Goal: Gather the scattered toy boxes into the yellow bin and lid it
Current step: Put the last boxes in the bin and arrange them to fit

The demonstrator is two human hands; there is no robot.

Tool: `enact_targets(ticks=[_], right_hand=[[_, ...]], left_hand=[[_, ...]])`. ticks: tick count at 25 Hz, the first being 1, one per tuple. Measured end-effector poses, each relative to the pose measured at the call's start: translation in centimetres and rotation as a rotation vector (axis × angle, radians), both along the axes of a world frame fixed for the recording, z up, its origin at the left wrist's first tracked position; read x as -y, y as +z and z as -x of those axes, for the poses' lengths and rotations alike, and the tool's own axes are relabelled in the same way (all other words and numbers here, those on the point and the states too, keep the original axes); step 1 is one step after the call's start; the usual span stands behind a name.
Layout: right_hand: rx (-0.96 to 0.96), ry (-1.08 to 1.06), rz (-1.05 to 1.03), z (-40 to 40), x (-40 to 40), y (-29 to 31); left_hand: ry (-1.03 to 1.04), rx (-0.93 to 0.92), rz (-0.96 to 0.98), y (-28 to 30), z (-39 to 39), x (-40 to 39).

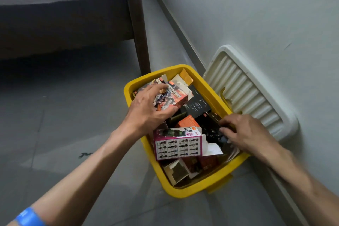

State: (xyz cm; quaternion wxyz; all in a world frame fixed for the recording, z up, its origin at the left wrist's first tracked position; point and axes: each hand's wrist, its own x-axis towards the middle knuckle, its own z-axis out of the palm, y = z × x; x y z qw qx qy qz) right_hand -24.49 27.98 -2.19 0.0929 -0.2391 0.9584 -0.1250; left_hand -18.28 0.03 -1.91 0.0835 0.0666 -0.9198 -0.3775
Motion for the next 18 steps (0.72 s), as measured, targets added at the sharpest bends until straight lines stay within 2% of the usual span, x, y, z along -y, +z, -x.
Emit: enact_targets(ticks=[3, 4, 5, 6, 7, 8, 9, 10, 12, 16, 18], right_hand=[[0.061, 0.026, -0.124, 0.6, 0.6, -0.4], [0.041, 0.016, -0.094, 0.8, 0.7, -0.2], [0.021, -0.002, 0.033, 0.7, 0.4, 0.0], [0.054, -0.027, 0.253, 0.3, -0.2, 0.4], [0.174, -0.034, 0.541, -0.4, -0.8, 1.1], [0.374, 0.0, 0.835, -1.3, -1.3, 1.9], [0.572, 0.067, 1.027, -2.3, -1.8, 2.3], [0.683, 0.13, 1.085, -3.1, -2.3, 2.5], [0.703, 0.152, 0.975, -4.0, -2.7, 2.8], [0.639, 0.123, 0.712, -4.5, -3.7, 2.9], [0.67, 0.074, 0.701, -4.5, -4.7, 2.7]], left_hand=[[-0.078, -0.004, -0.014, 1.5, -0.2, -2.4], [-0.096, -0.012, -0.021, 2.1, -0.4, -3.3], [-0.12, -0.025, -0.037, 2.8, -0.7, -3.9], [-0.159, -0.041, -0.051, 3.5, -1.2, -4.2], [-0.209, -0.054, -0.056, 4.3, -1.8, -4.5], [-0.271, -0.057, -0.053, 5.0, -2.5, -4.8], [-0.34, -0.048, -0.028, 5.5, -3.1, -5.4], [-0.4, -0.04, 0.025, 5.8, -3.7, -6.1], [-0.475, -0.007, 0.144, 5.6, -4.4, -7.5], [-0.691, 0.194, 0.095, 3.4, -4.6, -6.6], [-0.769, 0.169, 0.252, 1.9, -4.4, -5.0]])
